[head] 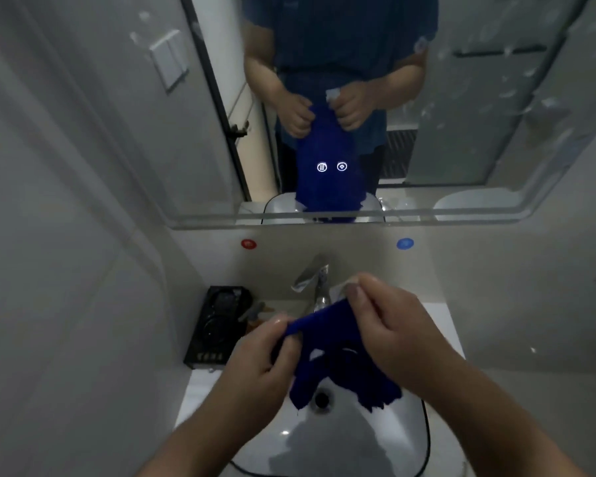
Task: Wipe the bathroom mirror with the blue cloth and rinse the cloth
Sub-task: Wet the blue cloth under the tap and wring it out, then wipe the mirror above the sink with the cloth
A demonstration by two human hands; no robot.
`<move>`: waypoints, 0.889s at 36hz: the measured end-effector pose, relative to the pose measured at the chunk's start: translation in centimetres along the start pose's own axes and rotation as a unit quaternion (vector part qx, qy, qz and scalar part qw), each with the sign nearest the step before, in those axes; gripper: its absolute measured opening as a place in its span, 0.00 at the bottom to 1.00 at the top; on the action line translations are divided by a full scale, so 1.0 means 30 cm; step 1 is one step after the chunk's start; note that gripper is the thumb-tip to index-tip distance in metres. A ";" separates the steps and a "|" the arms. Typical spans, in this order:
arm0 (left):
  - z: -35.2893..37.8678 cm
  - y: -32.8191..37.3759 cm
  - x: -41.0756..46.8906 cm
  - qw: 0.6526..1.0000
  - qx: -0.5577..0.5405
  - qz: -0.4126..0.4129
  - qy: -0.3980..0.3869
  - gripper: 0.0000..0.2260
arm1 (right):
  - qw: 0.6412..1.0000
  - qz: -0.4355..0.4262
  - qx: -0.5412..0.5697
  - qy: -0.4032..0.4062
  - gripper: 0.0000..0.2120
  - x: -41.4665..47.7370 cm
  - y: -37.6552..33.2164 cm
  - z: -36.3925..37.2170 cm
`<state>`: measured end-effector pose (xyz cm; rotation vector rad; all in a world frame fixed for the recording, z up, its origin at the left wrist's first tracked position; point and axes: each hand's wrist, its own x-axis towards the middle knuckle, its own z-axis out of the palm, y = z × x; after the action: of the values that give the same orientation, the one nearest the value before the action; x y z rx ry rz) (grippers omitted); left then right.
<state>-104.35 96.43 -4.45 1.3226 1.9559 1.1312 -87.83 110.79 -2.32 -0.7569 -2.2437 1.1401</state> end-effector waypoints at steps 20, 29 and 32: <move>-0.294 0.553 0.112 0.955 -0.135 0.137 0.226 0.16 | 0.946 0.270 0.036 -0.176 0.12 -0.121 0.184 0.173; -0.469 0.434 0.207 0.961 0.020 -0.017 0.275 0.17 | 0.964 0.246 0.089 -0.048 0.08 -0.004 -0.021 -0.157; -0.448 0.347 0.224 0.973 0.072 -0.099 0.198 0.17 | 0.952 0.215 0.215 0.022 0.07 0.029 -0.176 -0.269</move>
<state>-112.38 99.73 11.62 0.9941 2.4372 1.2440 -84.50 113.22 6.43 -1.0931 -1.7353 1.7205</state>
